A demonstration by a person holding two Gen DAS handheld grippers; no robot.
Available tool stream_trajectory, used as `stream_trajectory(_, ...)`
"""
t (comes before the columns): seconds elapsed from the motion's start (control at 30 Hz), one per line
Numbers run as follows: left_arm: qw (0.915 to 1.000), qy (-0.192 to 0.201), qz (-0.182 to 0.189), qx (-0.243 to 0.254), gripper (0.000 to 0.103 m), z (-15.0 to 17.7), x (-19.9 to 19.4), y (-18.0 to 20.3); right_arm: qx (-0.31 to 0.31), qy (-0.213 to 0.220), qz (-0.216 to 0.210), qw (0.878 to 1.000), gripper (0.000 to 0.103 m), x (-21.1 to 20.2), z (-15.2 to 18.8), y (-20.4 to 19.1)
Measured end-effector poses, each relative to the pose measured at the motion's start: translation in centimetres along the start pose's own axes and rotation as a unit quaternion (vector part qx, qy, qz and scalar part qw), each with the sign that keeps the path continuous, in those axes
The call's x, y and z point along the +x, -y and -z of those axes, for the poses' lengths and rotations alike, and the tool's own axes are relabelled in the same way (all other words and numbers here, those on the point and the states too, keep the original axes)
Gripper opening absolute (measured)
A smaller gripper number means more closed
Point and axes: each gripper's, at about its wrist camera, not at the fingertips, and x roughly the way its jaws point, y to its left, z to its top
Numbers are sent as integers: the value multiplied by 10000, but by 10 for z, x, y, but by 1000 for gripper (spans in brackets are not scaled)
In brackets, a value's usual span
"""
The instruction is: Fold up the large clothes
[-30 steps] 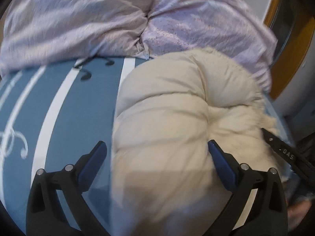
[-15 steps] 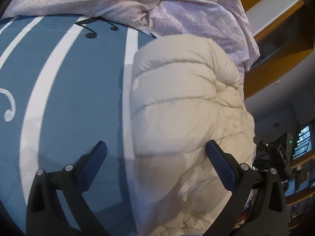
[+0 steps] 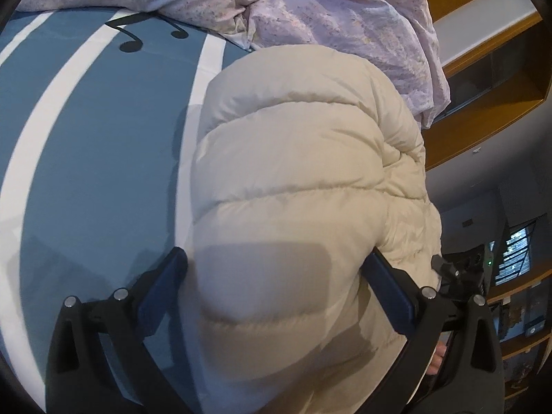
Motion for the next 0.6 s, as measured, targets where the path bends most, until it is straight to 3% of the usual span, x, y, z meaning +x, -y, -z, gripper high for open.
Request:
stream_trajectory(0.1, 9998, -42, 159, -89, 100, -4, 5, 2, -160, -80, -8, 9998, 101, 7, 2, -7)
stream_trajectory(0.17, 9995, -74, 262, -136, 93, -5, 9, 4, -229, -112, -43, 9997, 98, 11, 4, -12)
stream_trajectory(0.23, 9992, -82, 350, -182, 85, -3, 11, 4, -242, -120, -74, 9996, 89, 13, 7, -12)
stream_trajectory(0.4, 9984, 26, 535, -161, 63, 0, 1, 1, -156, -128, -508, 9985, 55, 15, 8, -11)
stream_trajectory(0.5, 9980, 80, 609, -149, 52, -1, -5, 0, -204, -78, -697, 9973, 41, 14, 8, -19)
stream_trajectory(0.6, 9976, 263, 645, -48, 44, -2, -21, -1, -349, -45, -780, 9963, 34, 16, 6, -34)
